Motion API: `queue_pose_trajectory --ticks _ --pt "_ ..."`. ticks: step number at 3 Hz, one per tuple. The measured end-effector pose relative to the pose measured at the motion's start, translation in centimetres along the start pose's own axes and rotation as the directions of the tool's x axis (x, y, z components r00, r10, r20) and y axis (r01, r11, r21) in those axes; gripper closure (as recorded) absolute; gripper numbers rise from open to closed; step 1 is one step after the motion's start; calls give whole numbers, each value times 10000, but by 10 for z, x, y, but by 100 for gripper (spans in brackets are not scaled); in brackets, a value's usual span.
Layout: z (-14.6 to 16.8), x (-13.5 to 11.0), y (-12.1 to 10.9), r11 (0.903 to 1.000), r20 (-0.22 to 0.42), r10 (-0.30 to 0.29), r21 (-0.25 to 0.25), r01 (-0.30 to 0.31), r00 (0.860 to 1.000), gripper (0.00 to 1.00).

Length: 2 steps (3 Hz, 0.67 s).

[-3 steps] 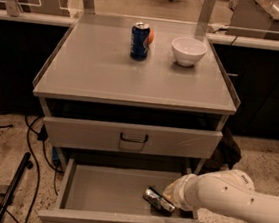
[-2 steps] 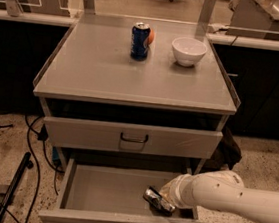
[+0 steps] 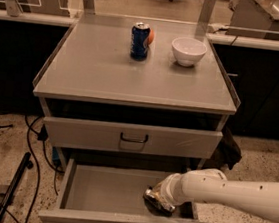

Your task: Pick redbull can from middle drawer and place on counter

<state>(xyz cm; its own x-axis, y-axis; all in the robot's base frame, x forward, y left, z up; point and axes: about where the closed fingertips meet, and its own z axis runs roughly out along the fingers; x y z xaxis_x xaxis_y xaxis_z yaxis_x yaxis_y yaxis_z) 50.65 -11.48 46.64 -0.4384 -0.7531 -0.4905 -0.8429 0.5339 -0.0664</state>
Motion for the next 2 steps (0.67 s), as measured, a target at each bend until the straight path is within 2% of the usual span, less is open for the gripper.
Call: queue_pose_trajectory --ticks 1,2 --pt "28 6 1 9988 170 304 -381 -298 9994 76" --pt "38 13 1 9976 403 509 -498 -489 9979 66"
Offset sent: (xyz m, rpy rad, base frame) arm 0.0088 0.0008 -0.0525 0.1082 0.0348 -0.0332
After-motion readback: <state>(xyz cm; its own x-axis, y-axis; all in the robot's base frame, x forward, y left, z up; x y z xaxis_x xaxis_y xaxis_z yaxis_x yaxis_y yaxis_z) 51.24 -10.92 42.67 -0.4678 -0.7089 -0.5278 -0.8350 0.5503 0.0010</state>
